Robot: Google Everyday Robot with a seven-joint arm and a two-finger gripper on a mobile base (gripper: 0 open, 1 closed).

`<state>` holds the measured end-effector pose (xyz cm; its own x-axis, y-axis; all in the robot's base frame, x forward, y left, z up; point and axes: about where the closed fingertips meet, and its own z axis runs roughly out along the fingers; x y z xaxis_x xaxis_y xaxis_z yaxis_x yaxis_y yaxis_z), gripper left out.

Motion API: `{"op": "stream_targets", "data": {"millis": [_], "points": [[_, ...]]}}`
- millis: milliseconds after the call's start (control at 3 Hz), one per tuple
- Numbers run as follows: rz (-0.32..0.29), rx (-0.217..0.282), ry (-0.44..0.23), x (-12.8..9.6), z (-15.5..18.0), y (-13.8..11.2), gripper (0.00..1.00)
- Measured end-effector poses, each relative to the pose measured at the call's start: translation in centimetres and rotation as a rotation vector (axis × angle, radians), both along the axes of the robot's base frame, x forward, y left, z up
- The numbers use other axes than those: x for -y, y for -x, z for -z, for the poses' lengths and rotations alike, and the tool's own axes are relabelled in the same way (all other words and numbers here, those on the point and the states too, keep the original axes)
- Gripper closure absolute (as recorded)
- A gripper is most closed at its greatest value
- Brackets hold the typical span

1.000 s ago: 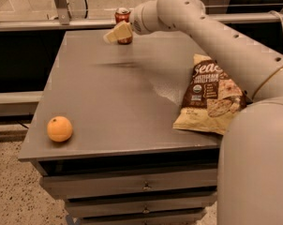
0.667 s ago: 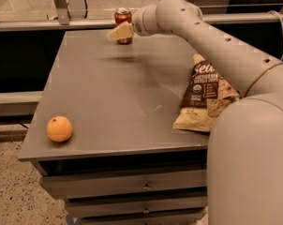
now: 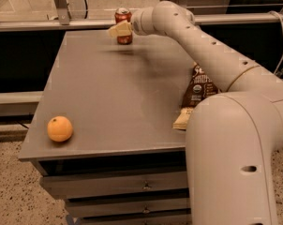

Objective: Move coke can near orange

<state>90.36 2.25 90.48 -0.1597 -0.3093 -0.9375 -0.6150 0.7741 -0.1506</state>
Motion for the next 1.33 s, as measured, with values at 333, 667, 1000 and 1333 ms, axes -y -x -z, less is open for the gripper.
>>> {"op": "stream_targets", "data": {"millis": [333, 667, 1000, 1333], "points": [[-0.007, -0.008, -0.02, -0.4, 0.3, -1.4, 0.17], [-0.025, -0.014, -0.032, -0.6, 0.2, -1.6, 0.41], [-0.039, -0.002, -0.035, -0.3, -0.4, -1.0, 0.64], [-0.083, 0.017, -0.041, -0.3, -1.6, 0.9, 0.87]]}}
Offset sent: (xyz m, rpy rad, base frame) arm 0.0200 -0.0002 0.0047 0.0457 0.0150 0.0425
